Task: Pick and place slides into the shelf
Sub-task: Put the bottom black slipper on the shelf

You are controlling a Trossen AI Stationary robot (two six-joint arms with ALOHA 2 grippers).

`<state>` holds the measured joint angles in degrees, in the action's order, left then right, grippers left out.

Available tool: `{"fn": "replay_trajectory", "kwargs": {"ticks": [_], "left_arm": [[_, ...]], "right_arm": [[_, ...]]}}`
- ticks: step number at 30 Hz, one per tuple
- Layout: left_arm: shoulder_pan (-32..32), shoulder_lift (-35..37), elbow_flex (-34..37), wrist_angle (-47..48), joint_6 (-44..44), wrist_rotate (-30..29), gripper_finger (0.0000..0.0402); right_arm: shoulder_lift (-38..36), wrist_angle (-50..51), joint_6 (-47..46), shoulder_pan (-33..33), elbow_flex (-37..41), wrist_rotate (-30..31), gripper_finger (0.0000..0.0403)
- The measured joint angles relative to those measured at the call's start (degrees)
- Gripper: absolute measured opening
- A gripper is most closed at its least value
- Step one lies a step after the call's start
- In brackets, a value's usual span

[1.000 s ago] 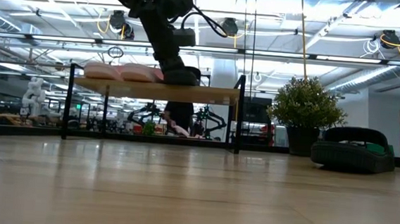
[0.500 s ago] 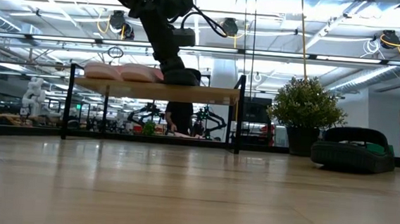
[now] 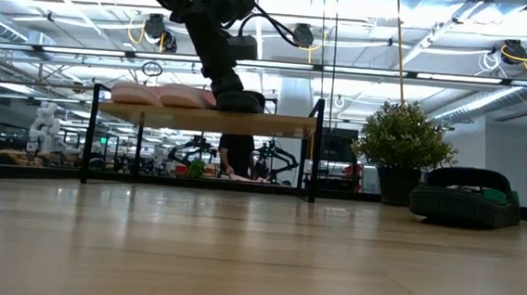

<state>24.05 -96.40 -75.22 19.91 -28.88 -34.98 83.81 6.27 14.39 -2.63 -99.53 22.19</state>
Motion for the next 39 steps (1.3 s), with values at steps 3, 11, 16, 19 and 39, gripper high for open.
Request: {"fn": "replay_trajectory", "kwargs": {"ticks": [3, 11, 16, 19, 39], "left_arm": [[-0.30, 0.38, 0.00, -0.05, -0.83, -0.96, 0.0164], [-0.30, 1.65, 0.04, -0.12, -1.07, -1.26, 0.0166], [-0.34, 1.98, 0.04, -0.31, -0.74, -1.24, 0.0166], [-0.34, 1.99, 0.04, -0.31, -0.44, -1.19, 0.0166], [-0.34, 1.99, 0.00, -0.44, 9.81, -0.04, 0.0166]], "right_arm": [[0.00, -0.01, 0.00, -0.02, 0.00, -0.01, 0.0000], [0.00, 0.00, -0.05, -0.01, 0.00, -0.01, 0.0000], [0.00, -0.01, -0.11, 0.00, 0.00, -0.01, 0.0000], [0.00, 0.01, -0.13, -0.01, 0.00, -0.01, 0.0000], [0.00, 0.01, -0.20, 0.11, 0.00, -0.01, 0.0000]]}}
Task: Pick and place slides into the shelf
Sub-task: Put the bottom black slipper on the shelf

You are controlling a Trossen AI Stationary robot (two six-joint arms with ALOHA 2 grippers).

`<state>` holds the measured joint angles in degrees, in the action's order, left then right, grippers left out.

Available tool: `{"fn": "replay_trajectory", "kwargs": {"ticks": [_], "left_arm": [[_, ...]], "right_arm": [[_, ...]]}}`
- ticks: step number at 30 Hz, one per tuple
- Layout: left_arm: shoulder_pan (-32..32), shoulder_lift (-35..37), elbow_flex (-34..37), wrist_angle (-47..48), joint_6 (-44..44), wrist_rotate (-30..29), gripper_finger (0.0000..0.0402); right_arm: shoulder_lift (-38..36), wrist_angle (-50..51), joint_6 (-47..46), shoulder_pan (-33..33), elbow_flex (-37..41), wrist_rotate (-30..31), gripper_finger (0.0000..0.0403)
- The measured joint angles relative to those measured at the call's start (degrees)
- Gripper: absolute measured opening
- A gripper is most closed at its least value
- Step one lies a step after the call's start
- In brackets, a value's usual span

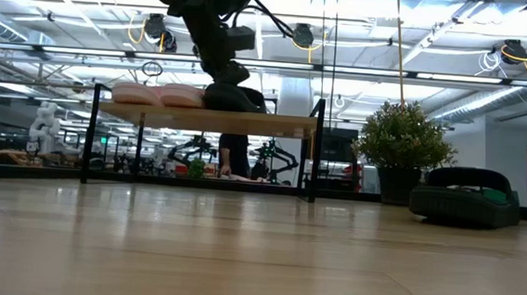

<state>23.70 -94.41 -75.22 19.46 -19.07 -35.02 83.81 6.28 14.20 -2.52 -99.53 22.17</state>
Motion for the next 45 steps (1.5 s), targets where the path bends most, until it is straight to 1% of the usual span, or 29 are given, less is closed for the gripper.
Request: {"fn": "replay_trajectory", "kwargs": {"ticks": [9, 15, 20, 32, 39, 45], "left_arm": [[0.00, 0.00, 0.00, -0.07, 5.14, -0.95, 0.0166], [0.00, 0.00, -0.02, -0.15, 6.86, -1.03, 0.0166], [0.00, 0.00, -0.07, -1.92, 9.33, -1.03, 0.0166], [-1.01, -0.30, -0.11, -2.52, 9.25, 0.39, 0.0166], [-1.33, -0.35, -0.11, -0.65, 8.20, 0.40, 0.0166], [-1.76, -0.35, -0.11, 1.93, 5.43, 0.40, 0.0166]], "right_arm": [[0.00, 0.02, 0.00, 0.00, 0.00, 0.00, 0.0000], [0.00, 0.04, 0.00, 0.00, 0.00, 0.00, 0.0000], [0.00, 0.04, 0.00, 0.00, 0.00, 0.00, 0.0000], [-0.02, 0.85, -0.31, 0.00, 0.00, -0.02, 0.0000], [-0.02, 1.68, -1.11, 0.00, 0.00, -0.02, 0.0000], [-0.02, 1.73, -0.68, 0.00, 0.00, -0.01, 0.0000]]}}
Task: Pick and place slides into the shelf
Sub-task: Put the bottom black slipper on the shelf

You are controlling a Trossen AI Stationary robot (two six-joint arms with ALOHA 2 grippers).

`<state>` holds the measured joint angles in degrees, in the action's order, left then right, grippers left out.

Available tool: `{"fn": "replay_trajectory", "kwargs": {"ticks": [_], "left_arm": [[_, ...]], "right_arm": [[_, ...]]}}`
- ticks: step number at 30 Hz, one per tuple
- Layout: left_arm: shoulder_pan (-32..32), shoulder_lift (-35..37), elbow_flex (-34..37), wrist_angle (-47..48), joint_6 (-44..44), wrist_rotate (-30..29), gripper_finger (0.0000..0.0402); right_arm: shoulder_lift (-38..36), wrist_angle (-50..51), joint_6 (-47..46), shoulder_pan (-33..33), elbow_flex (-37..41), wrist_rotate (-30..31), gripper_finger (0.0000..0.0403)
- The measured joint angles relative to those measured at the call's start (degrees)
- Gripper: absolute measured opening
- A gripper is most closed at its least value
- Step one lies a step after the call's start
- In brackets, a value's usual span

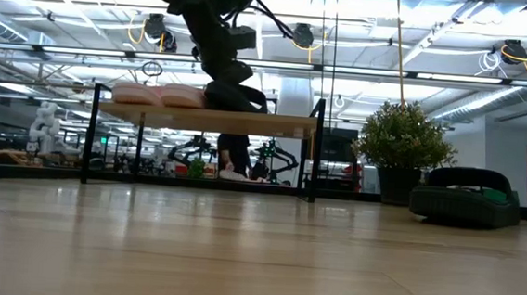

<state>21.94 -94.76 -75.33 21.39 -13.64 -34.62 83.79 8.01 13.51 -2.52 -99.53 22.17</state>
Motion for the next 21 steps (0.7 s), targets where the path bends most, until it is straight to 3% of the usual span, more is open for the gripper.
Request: {"fn": "replay_trajectory", "kwargs": {"ticks": [9, 21], "left_arm": [[-0.45, 0.00, 0.00, 1.15, -2.55, 4.79, 0.0162], [-0.45, 0.00, 0.00, 1.00, -1.06, 4.58, 0.0092]], "right_arm": [[0.00, 0.00, 0.66, 0.00, 0.00, 0.00, 0.0000], [0.00, -0.01, 0.68, 0.00, 0.00, 0.01, 0.0000]]}}
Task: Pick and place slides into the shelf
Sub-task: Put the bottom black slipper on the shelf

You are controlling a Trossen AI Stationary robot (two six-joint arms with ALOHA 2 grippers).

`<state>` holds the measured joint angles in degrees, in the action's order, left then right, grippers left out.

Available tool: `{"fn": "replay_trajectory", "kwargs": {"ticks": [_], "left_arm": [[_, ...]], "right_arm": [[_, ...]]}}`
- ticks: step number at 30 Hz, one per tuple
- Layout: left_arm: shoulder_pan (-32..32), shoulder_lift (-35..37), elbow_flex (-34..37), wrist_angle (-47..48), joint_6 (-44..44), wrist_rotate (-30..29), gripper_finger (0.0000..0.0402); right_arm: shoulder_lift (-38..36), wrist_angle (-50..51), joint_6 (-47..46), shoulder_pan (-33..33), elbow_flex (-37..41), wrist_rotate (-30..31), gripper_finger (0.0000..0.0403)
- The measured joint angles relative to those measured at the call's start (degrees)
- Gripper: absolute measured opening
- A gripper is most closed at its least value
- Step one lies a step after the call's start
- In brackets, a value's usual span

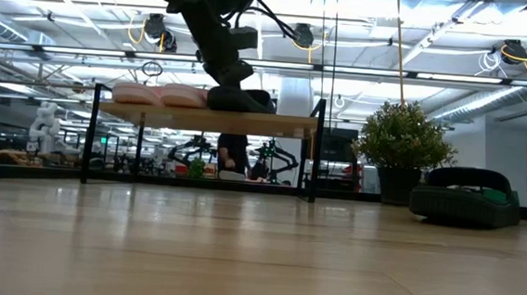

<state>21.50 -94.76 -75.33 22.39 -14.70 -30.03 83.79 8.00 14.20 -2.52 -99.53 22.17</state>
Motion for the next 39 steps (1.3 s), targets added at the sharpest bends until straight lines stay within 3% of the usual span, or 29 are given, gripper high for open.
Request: {"fn": "replay_trajectory", "kwargs": {"ticks": [14, 31, 39], "left_arm": [[-1.56, 0.00, 0.00, -0.10, -4.32, -0.10, 0.0082], [-2.51, 0.35, 0.00, -0.21, -8.21, -2.48, 0.0176], [-2.49, 0.35, 0.00, -2.88, -8.79, -2.52, 0.0154]], "right_arm": [[0.00, -0.01, 0.14, 0.00, 0.00, 0.00, 0.0000], [0.00, 0.21, 0.07, 0.00, 0.00, 0.00, 0.0000], [0.00, 0.19, 0.02, 0.00, 0.00, 0.00, 0.0000]]}}
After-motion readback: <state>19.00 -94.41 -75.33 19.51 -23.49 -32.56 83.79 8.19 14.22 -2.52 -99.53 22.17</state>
